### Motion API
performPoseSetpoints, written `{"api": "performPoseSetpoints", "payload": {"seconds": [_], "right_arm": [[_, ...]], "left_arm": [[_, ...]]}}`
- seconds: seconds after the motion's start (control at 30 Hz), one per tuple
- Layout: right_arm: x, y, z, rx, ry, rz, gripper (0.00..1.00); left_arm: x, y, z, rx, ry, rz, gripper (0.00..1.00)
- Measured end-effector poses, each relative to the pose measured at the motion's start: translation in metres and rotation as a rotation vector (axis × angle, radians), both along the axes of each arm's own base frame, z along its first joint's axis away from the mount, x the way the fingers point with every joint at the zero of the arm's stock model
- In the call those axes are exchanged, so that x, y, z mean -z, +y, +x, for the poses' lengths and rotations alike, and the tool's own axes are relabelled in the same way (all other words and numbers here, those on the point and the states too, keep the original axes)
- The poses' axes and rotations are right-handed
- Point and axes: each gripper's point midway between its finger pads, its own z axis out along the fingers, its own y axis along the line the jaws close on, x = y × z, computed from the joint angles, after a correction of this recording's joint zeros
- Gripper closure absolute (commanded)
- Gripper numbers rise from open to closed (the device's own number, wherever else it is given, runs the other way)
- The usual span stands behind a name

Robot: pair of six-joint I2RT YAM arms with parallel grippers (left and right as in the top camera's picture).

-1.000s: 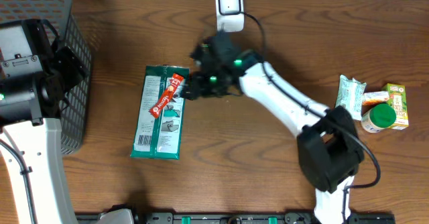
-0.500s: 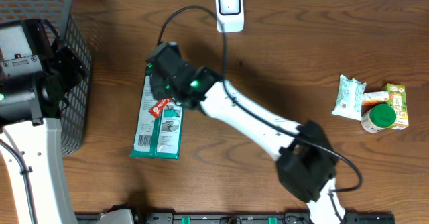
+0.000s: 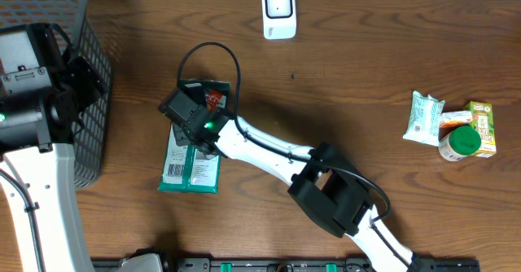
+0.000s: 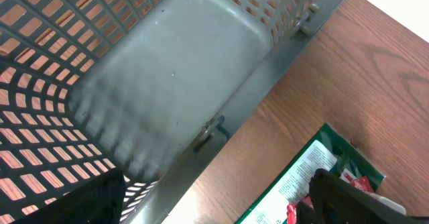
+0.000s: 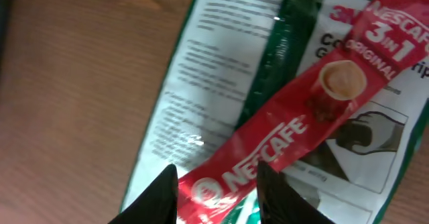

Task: Scan the item barcode
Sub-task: 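Lower the right gripper and grasp the red Nescafé stick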

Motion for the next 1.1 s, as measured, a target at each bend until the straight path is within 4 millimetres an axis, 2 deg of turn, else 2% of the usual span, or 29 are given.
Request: {"api": "performPoseSetpoints", "payload": {"seconds": [0.2, 0.37, 0.6, 0.9, 1.1], "right_arm": [[0.017, -0.013, -0.006, 0.013, 0.037, -0.068, 0.66], [0.020, -0.020, -0.009, 0.012, 0.044, -0.104, 0.67], [0.019, -0.020, -0.007, -0.003, 0.029, -0.112, 0.64], [0.008, -0.009, 0.010, -0.033, -0.055, -0.070, 0.61], [0.008, -0.013, 0.016, -0.021, -0.058, -0.068, 0.62]], "left_arm": [[0.000, 0.000, 0.000, 0.000, 0.000, 0.000, 0.12], [0.000, 0.000, 0.000, 0.000, 0.000, 0.000, 0.12], [0.000, 0.000, 0.000, 0.000, 0.000, 0.000, 0.12], [0.000, 0.000, 0.000, 0.000, 0.000, 0.000, 0.12], [0.000, 0.000, 0.000, 0.000, 0.000, 0.000, 0.12]]}}
